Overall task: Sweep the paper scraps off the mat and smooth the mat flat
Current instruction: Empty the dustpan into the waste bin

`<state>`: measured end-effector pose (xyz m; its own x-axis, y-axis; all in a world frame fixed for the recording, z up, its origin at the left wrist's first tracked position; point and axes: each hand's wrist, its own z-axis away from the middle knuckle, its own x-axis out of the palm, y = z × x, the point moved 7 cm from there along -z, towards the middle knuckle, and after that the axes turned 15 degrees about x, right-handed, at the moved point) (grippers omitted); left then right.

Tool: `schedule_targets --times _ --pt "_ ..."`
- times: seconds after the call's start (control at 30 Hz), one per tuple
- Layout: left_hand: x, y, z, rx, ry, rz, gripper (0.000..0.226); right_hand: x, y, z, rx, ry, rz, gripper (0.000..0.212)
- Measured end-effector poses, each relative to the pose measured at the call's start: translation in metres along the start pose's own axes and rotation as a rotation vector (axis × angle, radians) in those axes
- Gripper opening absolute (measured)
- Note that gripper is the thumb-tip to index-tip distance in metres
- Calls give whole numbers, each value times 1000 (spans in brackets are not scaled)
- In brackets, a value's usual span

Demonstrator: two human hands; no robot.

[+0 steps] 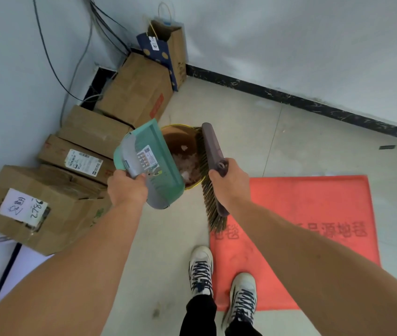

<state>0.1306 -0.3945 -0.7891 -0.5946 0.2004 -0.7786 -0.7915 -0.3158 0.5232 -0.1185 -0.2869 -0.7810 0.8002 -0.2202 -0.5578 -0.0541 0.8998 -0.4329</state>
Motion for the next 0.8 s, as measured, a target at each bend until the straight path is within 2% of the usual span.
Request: schedule_targets --times 0.4,0.8 --pt "-5 4 -3 89 -38 -15 26 -2 -2 7 2 5 -15 32" --pt "-40 12 5 -39 41 90 27 -20 -11 23 -17 29 -5 31"
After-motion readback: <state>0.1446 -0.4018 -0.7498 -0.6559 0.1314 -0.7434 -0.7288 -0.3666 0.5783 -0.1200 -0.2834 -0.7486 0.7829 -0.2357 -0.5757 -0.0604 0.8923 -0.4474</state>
